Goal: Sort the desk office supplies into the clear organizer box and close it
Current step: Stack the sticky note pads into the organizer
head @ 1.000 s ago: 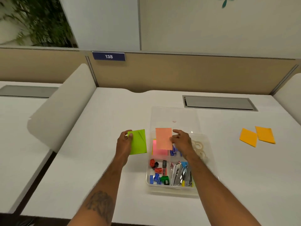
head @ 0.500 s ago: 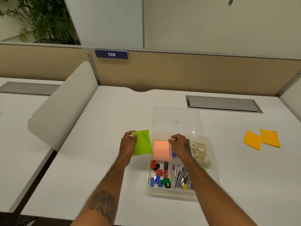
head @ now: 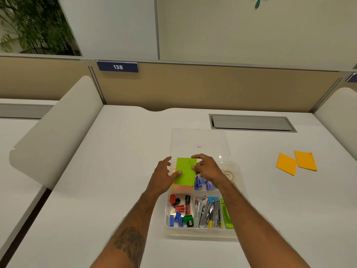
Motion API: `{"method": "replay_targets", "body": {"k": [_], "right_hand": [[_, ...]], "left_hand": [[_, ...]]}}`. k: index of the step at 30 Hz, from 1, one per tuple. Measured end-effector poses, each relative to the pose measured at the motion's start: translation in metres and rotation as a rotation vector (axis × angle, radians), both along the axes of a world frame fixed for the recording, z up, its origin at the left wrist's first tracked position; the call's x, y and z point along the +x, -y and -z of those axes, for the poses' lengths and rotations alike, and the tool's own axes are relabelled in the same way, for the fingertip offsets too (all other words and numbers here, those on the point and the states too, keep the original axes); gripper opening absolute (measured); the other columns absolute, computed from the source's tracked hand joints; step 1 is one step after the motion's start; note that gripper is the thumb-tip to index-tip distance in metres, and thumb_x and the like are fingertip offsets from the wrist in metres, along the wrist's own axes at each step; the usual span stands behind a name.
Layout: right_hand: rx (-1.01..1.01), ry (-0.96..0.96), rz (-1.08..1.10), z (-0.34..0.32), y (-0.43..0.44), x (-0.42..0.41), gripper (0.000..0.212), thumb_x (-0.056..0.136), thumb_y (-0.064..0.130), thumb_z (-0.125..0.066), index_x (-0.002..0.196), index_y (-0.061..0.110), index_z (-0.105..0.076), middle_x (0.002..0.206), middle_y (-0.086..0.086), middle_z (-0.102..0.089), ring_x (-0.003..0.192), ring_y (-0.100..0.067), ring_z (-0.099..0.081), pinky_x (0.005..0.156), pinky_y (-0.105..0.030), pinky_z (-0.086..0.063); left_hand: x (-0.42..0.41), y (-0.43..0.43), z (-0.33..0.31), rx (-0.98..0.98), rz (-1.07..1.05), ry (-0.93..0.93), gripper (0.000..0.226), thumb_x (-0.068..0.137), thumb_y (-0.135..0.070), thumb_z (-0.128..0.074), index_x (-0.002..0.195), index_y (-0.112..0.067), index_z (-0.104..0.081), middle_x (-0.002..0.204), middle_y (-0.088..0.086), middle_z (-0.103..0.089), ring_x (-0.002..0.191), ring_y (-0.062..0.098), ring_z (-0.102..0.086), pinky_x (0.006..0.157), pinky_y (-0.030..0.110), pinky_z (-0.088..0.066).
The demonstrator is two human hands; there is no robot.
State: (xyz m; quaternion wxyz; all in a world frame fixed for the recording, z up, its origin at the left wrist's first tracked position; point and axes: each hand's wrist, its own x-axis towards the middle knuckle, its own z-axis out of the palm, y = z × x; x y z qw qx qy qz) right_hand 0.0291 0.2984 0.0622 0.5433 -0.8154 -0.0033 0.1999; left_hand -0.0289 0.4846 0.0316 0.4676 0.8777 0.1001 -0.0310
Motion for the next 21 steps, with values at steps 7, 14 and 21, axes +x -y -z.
{"method": "replay_targets", "body": {"k": [7, 14, 21], "right_hand": [[-0.055, 0.032, 0.156, 0.016, 0.004, 0.007, 0.026, 0.089, 0.006, -0.061, 0.113, 0.017, -0.061, 0.078, -0.01, -0.066, 0.078, -0.021, -0.066, 0.076, -0.036, -0.057], [-0.209, 0.092, 0.035, 0.029, -0.007, 0.005, 0.027, 0.094, 0.006, -0.046, 0.107, 0.023, -0.062, 0.091, -0.014, -0.067, 0.084, -0.028, -0.066, 0.069, -0.042, -0.055], [-0.312, 0.153, -0.103, 0.039, -0.013, 0.002, 0.023, 0.093, 0.012, -0.051, 0.098, 0.03, -0.064, 0.099, -0.005, -0.065, 0.089, -0.021, -0.063, 0.079, -0.041, -0.057]], "left_hand": [[-0.014, -0.013, 0.029, 0.57, 0.389, -0.135, 0.099, 0.089, -0.068, -0.042, 0.154, -0.013, 0.01, 0.163, 0.002, 0.015, 0.151, 0.019, 0.005, 0.121, 0.043, -0.018], [-0.013, -0.016, 0.034, 0.652, 0.436, -0.161, 0.096, 0.092, -0.063, -0.041, 0.153, -0.011, 0.011, 0.162, 0.003, 0.016, 0.151, 0.02, 0.006, 0.121, 0.043, -0.02], [-0.013, -0.016, 0.033, 0.615, 0.429, -0.165, 0.098, 0.091, -0.063, -0.045, 0.153, -0.012, 0.012, 0.163, 0.002, 0.015, 0.151, 0.02, 0.006, 0.121, 0.043, -0.02]]}}
